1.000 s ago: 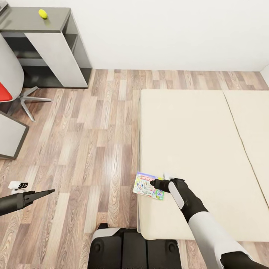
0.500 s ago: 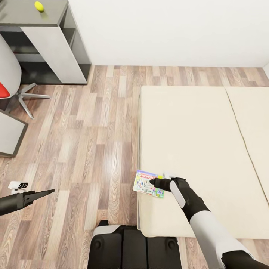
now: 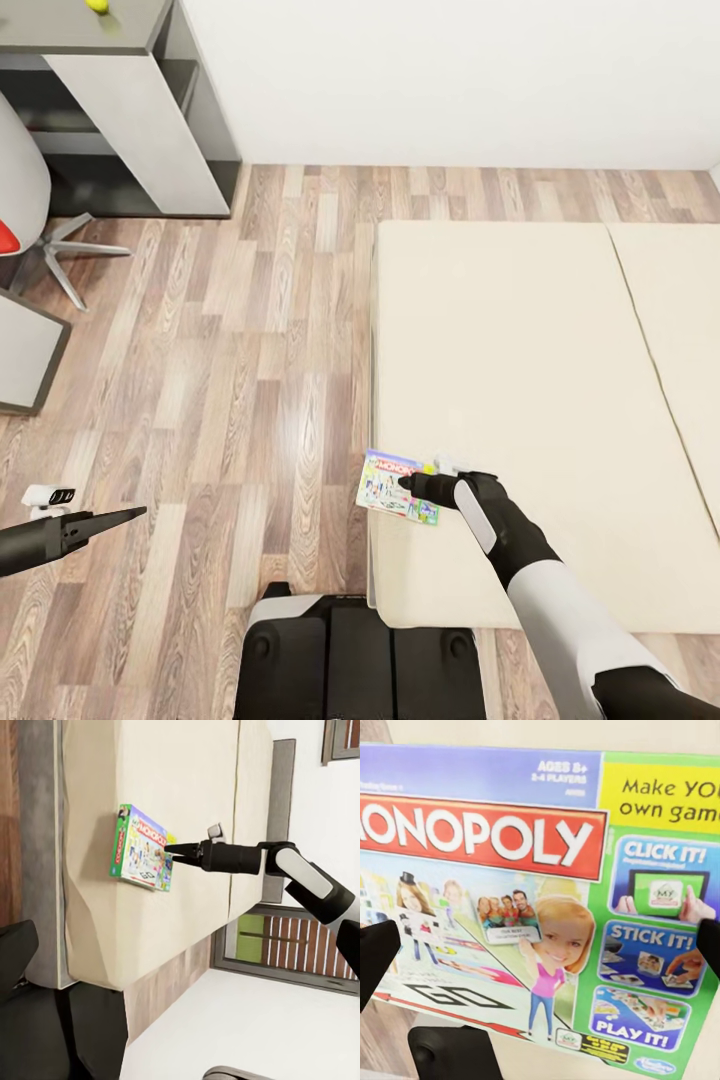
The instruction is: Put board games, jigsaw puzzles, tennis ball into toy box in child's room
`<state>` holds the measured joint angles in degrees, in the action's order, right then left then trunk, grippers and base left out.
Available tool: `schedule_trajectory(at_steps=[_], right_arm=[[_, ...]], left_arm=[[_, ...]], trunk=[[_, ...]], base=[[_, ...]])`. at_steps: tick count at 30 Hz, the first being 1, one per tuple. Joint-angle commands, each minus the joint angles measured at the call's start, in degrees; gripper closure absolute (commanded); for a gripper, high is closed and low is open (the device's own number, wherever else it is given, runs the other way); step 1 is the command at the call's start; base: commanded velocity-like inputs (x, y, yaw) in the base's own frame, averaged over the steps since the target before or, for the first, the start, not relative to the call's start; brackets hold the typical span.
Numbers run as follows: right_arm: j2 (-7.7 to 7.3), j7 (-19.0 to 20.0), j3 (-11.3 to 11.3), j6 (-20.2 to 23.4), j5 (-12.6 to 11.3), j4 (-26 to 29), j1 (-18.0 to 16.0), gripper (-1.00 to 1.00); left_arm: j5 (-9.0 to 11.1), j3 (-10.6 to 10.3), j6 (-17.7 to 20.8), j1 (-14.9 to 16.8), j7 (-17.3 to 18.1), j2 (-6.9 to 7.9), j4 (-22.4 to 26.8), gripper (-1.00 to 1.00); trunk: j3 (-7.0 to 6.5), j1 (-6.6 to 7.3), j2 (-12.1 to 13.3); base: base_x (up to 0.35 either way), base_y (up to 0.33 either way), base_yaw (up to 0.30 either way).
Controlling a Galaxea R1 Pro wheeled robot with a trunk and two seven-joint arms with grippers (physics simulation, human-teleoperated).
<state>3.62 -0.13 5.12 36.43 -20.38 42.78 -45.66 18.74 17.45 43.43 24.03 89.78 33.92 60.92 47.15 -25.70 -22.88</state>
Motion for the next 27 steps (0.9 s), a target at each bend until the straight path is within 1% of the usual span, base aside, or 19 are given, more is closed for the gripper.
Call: schedule_trajectory(at_steps=[1,27], right_arm=[[-0.02,-0.19,0.07,0.10,-0.59,-0.15,0.04,-1.00],[-0.13,-0.38,0.01,-0.10,-0.53,-0.15,0.00,-1.00]], left_arm=[[-0.02,-0.05,0.60,0.06,0.22,0.00,-0.01,-1.00],[-0.02,-0.05,0.60,0.06,0.22,0.00,-0.01,-1.00]], trunk=[[0.14,-0.09,-0.04],[0.38,-0.09,-0.04]], base=[[0.000,0.000,0.000],[0.000,0.000,0.000]])
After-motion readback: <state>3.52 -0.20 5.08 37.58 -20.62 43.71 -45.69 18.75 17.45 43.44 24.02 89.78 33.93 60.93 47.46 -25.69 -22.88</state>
